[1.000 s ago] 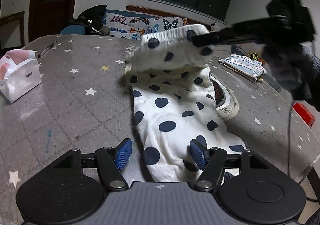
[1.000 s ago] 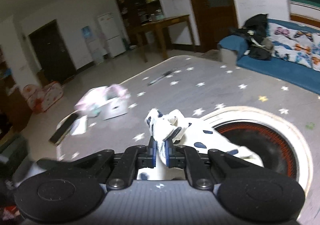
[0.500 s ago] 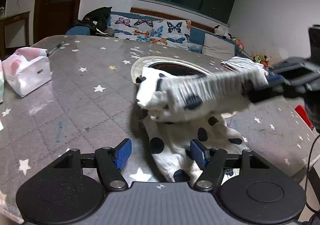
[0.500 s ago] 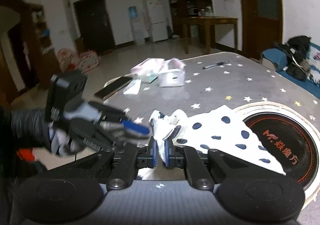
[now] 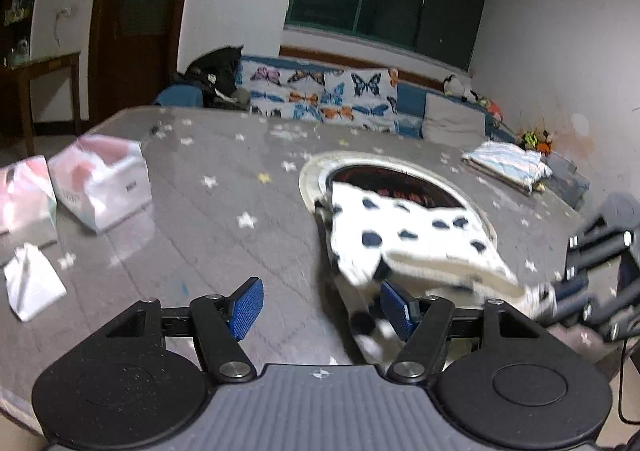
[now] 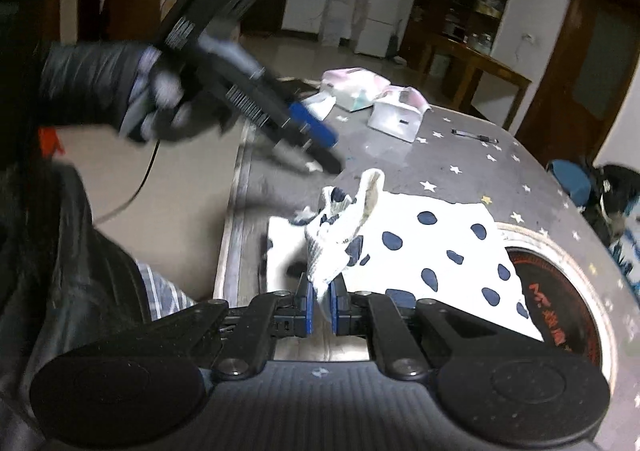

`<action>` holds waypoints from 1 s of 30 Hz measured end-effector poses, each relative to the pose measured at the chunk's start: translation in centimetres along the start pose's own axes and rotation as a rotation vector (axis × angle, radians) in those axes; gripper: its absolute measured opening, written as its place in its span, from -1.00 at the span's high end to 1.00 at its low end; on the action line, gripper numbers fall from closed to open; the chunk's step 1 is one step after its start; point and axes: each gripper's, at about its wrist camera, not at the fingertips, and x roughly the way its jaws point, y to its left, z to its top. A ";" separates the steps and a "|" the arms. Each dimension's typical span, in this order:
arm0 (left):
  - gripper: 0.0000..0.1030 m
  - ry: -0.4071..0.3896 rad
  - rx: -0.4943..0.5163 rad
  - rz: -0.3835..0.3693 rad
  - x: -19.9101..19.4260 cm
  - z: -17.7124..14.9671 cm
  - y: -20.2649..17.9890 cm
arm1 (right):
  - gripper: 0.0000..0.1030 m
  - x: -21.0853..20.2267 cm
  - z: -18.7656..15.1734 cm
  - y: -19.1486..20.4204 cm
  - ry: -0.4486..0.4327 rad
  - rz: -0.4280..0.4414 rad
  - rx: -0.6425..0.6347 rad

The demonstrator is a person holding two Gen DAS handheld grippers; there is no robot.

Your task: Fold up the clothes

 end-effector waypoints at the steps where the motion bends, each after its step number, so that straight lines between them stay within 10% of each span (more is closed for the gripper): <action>1: -0.32 -0.010 0.004 -0.008 0.0 0.3 0.0 | 0.85 0.0 -0.1 0.3 0.007 -0.006 -0.021; 15: -0.27 -0.012 0.055 -0.191 2.6 2.1 -2.4 | 0.72 -0.2 -1.1 1.8 0.075 -0.027 -0.135; 30: -0.27 0.058 -0.068 -0.140 0.3 -0.8 1.1 | 0.48 -1.7 0.1 -0.4 0.016 -0.002 0.045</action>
